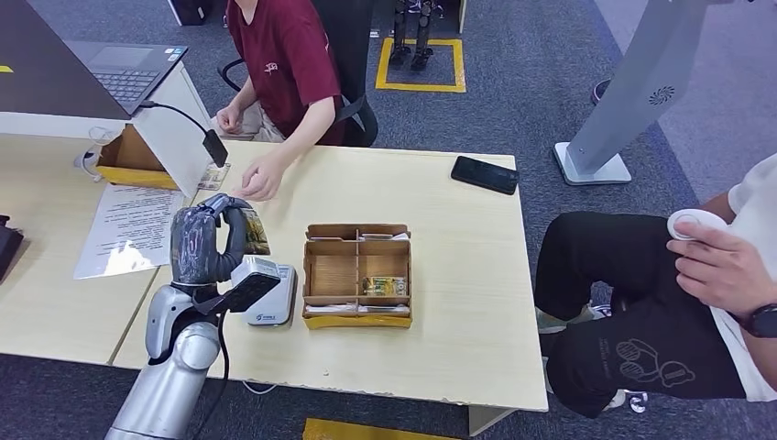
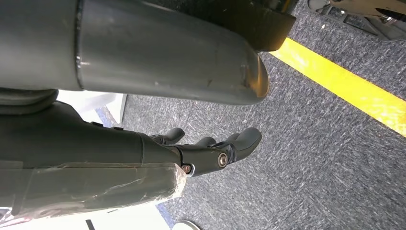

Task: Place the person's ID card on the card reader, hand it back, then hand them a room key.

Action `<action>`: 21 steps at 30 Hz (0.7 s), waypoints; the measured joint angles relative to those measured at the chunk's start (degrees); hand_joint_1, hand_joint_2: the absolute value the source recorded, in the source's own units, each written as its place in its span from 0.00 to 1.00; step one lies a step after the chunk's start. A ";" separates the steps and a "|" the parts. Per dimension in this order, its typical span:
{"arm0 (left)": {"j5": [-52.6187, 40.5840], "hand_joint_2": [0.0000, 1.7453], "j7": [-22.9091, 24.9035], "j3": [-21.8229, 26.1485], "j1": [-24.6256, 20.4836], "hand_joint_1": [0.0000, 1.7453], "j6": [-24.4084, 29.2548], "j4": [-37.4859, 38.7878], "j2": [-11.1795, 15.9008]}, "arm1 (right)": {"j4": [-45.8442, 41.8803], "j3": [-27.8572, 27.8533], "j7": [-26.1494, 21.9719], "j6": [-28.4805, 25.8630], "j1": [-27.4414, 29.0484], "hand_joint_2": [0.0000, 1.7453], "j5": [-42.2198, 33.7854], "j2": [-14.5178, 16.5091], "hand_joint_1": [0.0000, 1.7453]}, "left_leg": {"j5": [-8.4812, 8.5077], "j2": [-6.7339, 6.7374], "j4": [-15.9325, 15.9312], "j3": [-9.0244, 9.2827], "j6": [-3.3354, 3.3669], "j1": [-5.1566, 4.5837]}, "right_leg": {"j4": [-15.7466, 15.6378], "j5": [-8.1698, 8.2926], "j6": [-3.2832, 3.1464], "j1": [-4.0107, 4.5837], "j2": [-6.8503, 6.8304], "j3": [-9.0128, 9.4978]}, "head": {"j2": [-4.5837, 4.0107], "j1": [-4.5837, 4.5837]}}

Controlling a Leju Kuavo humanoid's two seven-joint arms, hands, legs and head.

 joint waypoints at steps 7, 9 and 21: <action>-5.07 1.00 2.48 1.36 -1.53 0.89 2.73 1.13 0.47 | 0.00 0.00 -0.17 0.05 -0.03 0.00 0.10 0.02 0.00 | 0.00 -0.01 0.00 0.00 0.00 0.00 | 0.00 0.00 0.00 0.00 -0.01 0.00 | 0.00 0.01; -9.18 1.00 4.51 2.02 -3.30 0.88 5.02 3.33 0.34 | 0.00 0.01 -0.27 0.17 -0.07 0.00 0.18 0.04 0.00 | 0.01 -0.02 0.00 0.00 0.00 0.00 | 0.00 0.00 0.00 0.00 -0.02 0.00 | 0.00 0.01; -17.91 1.00 7.46 6.97 -9.83 0.84 9.58 17.71 -1.40 | 0.00 0.02 -0.29 0.99 -0.25 0.00 0.28 0.15 0.00 | 0.01 0.00 0.00 -0.01 -0.01 0.00 | 0.00 0.01 -0.01 0.00 0.02 -0.01 | 0.00 0.01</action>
